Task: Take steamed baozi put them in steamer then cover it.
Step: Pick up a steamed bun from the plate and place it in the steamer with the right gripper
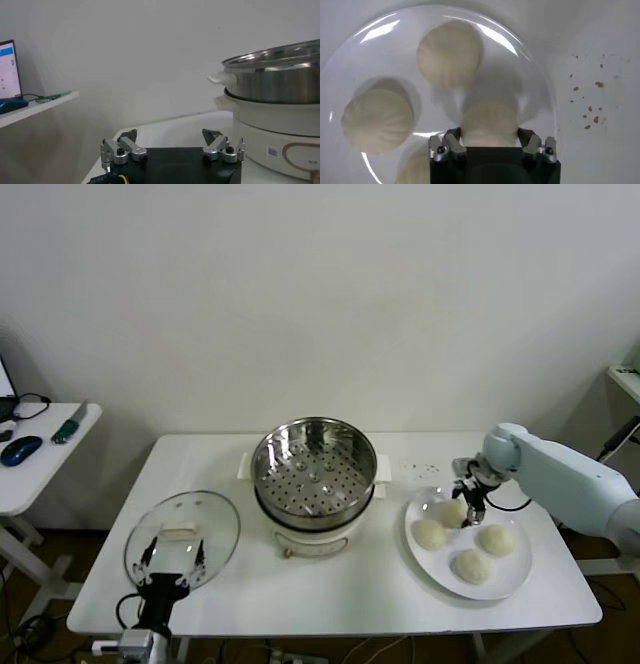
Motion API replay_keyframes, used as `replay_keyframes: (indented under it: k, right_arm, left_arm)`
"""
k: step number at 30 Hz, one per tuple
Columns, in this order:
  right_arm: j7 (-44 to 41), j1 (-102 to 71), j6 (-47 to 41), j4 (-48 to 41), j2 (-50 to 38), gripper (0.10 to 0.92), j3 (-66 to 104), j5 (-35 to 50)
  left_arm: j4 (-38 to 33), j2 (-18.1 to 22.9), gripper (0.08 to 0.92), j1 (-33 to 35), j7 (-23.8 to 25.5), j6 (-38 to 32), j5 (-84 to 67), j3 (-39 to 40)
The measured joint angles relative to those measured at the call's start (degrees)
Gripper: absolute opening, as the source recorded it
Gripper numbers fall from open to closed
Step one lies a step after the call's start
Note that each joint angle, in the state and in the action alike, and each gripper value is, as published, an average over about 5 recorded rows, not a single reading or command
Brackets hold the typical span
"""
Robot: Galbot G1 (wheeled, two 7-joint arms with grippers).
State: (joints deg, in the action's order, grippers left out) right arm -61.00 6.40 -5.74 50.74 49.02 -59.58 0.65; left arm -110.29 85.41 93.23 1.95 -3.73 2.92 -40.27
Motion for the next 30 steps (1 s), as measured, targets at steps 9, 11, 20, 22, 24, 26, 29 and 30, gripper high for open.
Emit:
replay_keyframes:
  k: [9, 11, 20, 22, 24, 26, 29, 30]
  right_arm:
    - [-0.1, 2.3, 1.3, 0.8, -0.2, 0.721, -1.4, 0.8]
    - [-0.3, 3.8, 2.4, 1.4, 0.0, 0.721, -2.4, 1.2]
    - [-1.8, 17.7, 10.9, 5.1, 2.7, 0.721, -11.7, 3.4]
    - [-2.1, 21.4, 13.2, 5.8, 3.9, 0.721, -14.0, 3.7]
    - [-2.3, 24.7, 15.6, 6.3, 5.4, 0.721, -15.8, 3.8]
    - [-2.3, 27.5, 18.1, 6.9, 7.1, 0.721, -17.2, 3.7]
    - [-2.4, 30.6, 21.8, 7.7, 9.9, 0.723, -18.4, 2.8]
    - [-2.4, 31.4, 22.9, 7.9, 11.0, 0.723, -18.6, 2.4]
  left_arm:
    - [0.1, 0.0, 0.823, 0.2, -0.1, 0.1, 0.0, -0.1]
    - [0.0, -0.1, 0.823, 0.4, -0.1, 0.1, 0.1, -0.1]
    - [-0.1, -0.2, 0.823, 0.8, -0.2, 0.1, 0.1, 0.2]
    - [-0.2, -0.2, 0.823, 0.9, -0.2, 0.1, 0.2, 0.2]
    - [-0.3, -0.2, 0.823, 1.1, -0.3, 0.1, 0.2, 0.2]
    - [-0.3, -0.3, 0.823, 1.2, -0.3, 0.1, 0.2, 0.2]
    - [-0.2, -0.3, 0.823, 1.3, -0.3, 0.1, 0.2, 0.4]
    - [-0.2, -0.4, 0.823, 1.3, -0.3, 0.1, 0.2, 0.4]
